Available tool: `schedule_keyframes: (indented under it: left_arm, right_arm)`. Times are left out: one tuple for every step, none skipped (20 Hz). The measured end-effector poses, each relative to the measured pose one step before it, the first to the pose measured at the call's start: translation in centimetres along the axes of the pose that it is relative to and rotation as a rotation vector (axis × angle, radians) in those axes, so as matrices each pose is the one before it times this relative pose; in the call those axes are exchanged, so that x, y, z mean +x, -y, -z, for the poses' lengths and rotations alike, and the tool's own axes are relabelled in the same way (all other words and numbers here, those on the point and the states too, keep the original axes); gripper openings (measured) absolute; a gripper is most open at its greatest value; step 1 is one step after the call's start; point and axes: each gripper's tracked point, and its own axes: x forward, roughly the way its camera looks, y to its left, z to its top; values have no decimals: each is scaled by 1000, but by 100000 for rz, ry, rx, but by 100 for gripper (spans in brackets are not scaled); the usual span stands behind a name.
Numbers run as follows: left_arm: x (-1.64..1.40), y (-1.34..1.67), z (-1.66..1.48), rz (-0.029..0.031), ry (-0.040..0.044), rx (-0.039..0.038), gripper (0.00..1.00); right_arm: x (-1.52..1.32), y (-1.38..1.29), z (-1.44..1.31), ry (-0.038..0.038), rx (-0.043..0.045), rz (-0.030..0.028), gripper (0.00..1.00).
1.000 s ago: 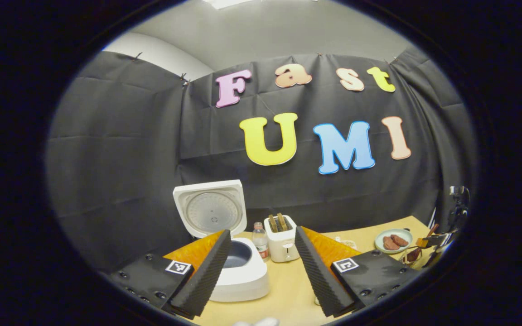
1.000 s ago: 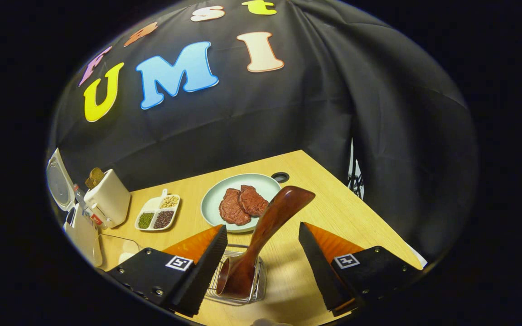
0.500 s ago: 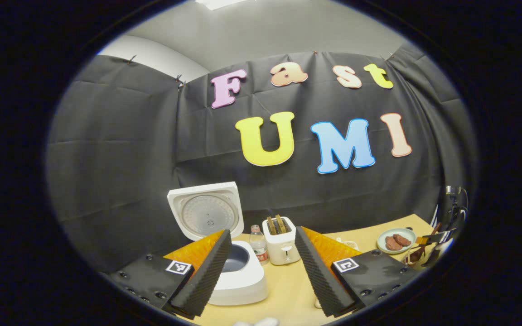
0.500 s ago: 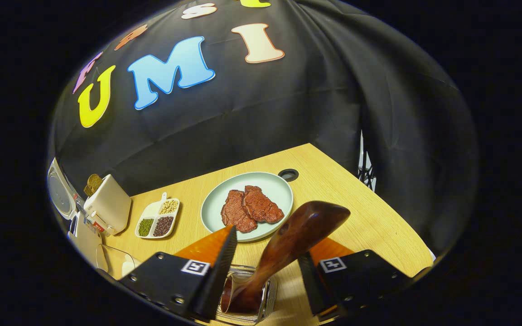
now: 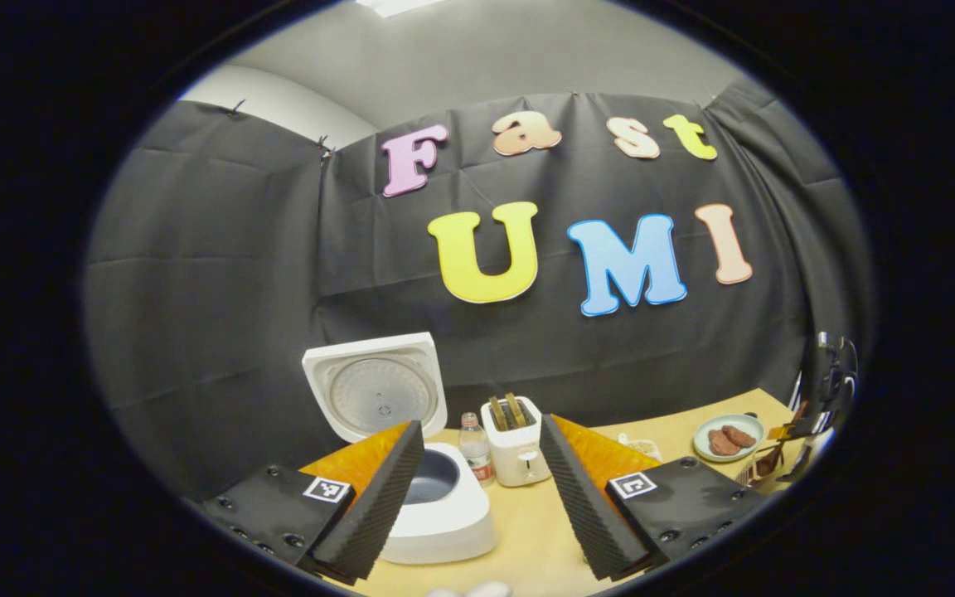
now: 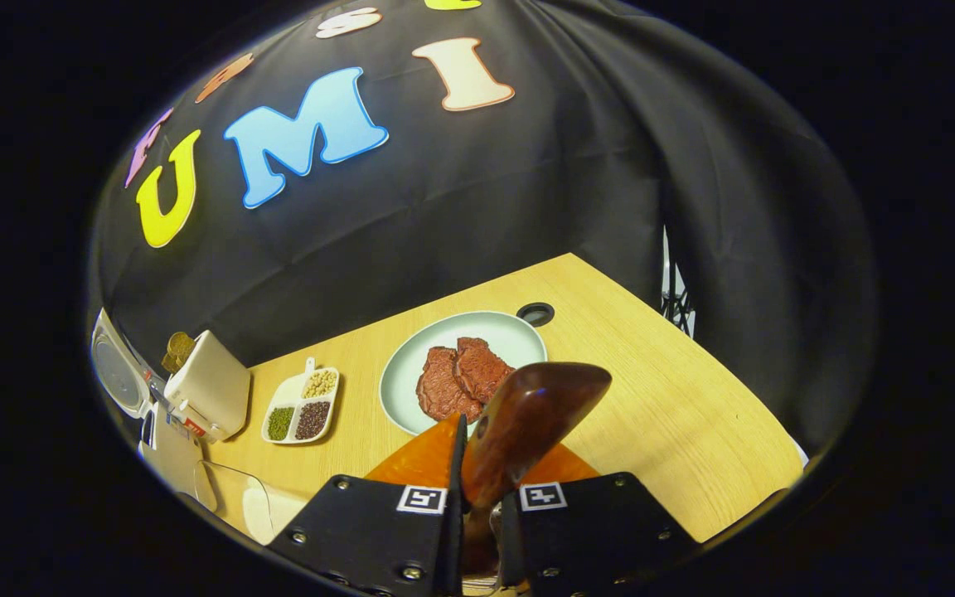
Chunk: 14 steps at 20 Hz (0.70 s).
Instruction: Close the left gripper, press the button to open the rice cooker; take a wooden spoon from the chopstick holder with the right hand, scoop a spoonful of rice and pour it into the rice cooker, then put the wooden spoon back into the chopstick holder.
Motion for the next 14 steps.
schedule_keyframes:
  left_arm:
    - [31, -419, -144, -192, 243, 115, 99]
    - [41, -642, -41, -1172, 543, 259, 99]
    - [132, -339, -283, 262, 658, 449, 99]
    - [53, -199, -96, 353, 699, 432, 99]
    - [48, -170, -78, 922, 476, 374, 99]
    - [-33, -375, 17, 240, 508, 305, 99]
    - [59, -497, -237, 37, 783, -182, 98]
    - [-11, -414, -50, 382, 200, -485, 98]
    - [-81, -320, 32, 483, 148, -652, 98]
    - [-87, -248, -13, 835, 238, -435, 98]
    - [-130, -360, 73, 479, 149, 11, 97]
    - [-172, -527, 25, 371, 502, 79, 97]
    - [-122, -430, -100, 98, 417, 74, 97]
    - [-117, -419, 52, 263, 425, -501, 97]
  right_arm:
    - [-498, -222, -579, 2207, -1407, 885, 18]
    - [-429, -282, -652, 1706, -2238, 230, 18]
    - [-531, -299, -737, 356, -1350, 167, 18]
    - [-649, -227, -921, 1077, -979, 266, 18]
    - [-725, -243, -1123, 1319, -1545, 447, 18]
    - [-703, -240, -1316, 1881, -1803, 848, 18]
    - [-816, -311, -1685, 2592, -1641, 795, 18]
    - [-802, -357, -1652, 2528, -1335, 357, 18]
    - [-867, -488, -1484, 2147, -866, -104, 18]
    - [-652, -502, -1394, 1560, -414, -223, 18]
    - [-688, -655, -1315, 1311, -704, -364, 17]
    - [-678, -549, -1179, 1826, -1030, -231, 17]
    - [-681, -766, -1205, 1668, -1411, 5, 17]
    - [-750, -1062, -957, 1855, -1694, -887, 18]
